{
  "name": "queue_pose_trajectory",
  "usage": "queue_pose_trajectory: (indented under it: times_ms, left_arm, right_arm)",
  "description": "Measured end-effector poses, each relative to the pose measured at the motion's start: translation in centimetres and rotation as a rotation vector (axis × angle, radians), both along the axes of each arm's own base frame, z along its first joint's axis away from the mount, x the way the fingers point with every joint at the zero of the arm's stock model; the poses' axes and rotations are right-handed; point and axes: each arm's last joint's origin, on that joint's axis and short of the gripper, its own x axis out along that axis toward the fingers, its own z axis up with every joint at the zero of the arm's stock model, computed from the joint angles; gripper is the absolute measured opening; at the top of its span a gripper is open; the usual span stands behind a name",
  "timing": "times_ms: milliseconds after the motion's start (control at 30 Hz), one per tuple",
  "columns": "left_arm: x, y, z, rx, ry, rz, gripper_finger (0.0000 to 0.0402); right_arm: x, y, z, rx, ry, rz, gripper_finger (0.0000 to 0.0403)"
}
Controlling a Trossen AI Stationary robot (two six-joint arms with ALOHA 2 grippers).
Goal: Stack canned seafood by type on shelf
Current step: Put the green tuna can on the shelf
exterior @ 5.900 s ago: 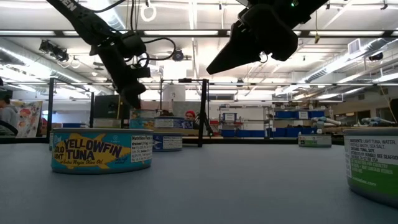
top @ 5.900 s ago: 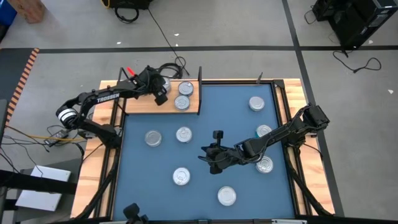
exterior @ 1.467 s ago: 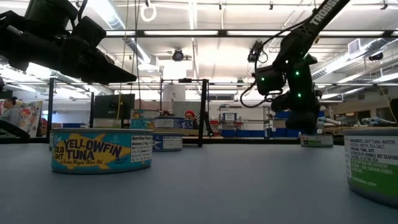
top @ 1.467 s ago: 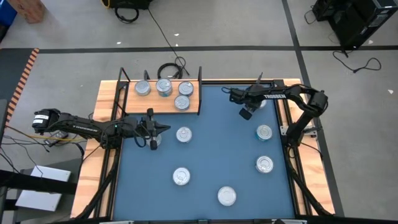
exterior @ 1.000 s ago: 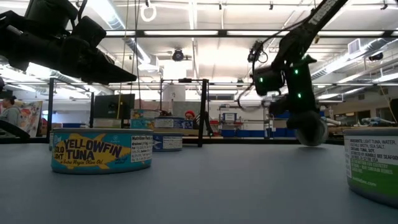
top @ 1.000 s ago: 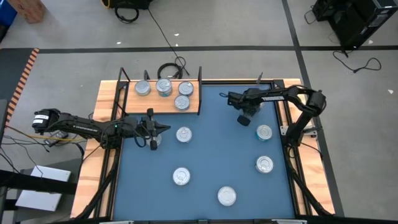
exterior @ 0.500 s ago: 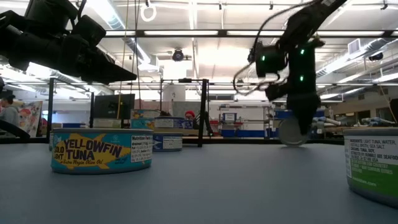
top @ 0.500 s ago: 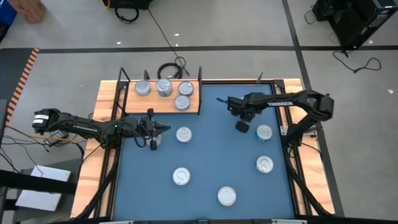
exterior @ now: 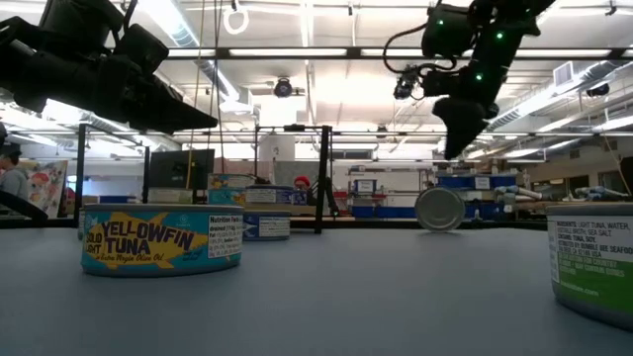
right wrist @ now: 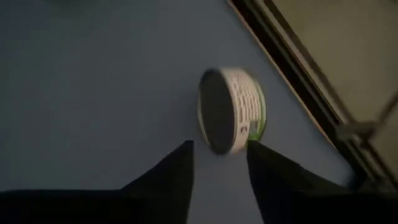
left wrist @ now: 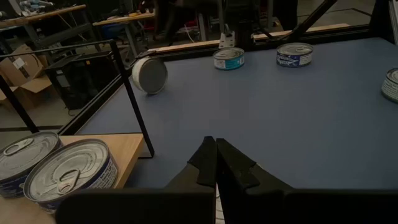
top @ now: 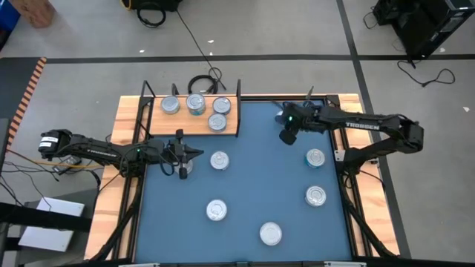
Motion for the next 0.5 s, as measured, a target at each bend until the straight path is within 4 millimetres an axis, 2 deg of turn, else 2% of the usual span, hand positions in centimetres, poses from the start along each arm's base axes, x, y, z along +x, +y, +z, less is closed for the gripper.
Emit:
queue_pose_trajectory:
  times_ms: [167, 333, 500]
  left_arm:
    - [0.0, 0.0, 0.0, 0.001, 0.002, 0.0, 0.0005]
    - [0.0, 0.0, -0.1, 0.001, 0.008, 0.0, 0.0005]
    - [0.0, 0.0, -0.1, 0.001, 0.008, 0.0, 0.0005]
  right_arm:
    - [-0.3, -3.3, -0.3, 0.083, -0.098, 0.007, 0.0224]
    - [-0.2, -6.2, -2.4, 0.107, -0.043, 0.014, 0.0275]
    - [-0.2, -7.9, -4.1, 0.144, -0.007, 0.04, 0.0306]
